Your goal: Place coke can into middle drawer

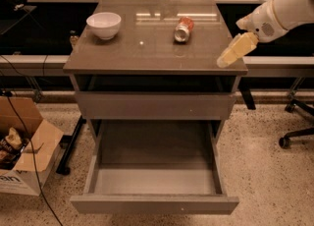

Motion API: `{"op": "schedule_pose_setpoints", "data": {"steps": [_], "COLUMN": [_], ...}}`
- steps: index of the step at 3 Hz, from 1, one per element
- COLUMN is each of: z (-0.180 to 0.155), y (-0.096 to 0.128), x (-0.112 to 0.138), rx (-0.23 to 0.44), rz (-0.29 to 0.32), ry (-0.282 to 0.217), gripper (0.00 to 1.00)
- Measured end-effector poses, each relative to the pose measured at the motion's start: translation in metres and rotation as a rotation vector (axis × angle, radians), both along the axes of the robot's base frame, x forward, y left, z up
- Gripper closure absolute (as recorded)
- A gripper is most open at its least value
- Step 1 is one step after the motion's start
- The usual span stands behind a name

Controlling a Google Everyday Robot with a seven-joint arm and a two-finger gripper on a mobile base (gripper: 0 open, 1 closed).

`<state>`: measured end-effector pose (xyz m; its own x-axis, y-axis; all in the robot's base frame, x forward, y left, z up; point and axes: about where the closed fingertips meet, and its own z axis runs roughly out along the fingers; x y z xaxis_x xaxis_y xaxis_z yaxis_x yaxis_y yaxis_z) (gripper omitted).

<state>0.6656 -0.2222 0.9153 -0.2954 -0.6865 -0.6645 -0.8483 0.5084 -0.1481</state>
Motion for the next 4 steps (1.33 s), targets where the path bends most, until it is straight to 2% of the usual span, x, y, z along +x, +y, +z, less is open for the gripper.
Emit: {"op": "schedule_pose_setpoints", "data": {"steps": [1, 2, 4], "z": [-0.004, -0.01, -0.017], "y": [0.005, 0.019, 0.079], "x": [0.006, 0.02, 0.089], "rx": [0.018, 0.059, 0.169], "rz": [0.0, -0.016, -0.033], "ry": [-0.004, -0.034, -0.159], "gripper": [0.0, 0.0, 0.0]}}
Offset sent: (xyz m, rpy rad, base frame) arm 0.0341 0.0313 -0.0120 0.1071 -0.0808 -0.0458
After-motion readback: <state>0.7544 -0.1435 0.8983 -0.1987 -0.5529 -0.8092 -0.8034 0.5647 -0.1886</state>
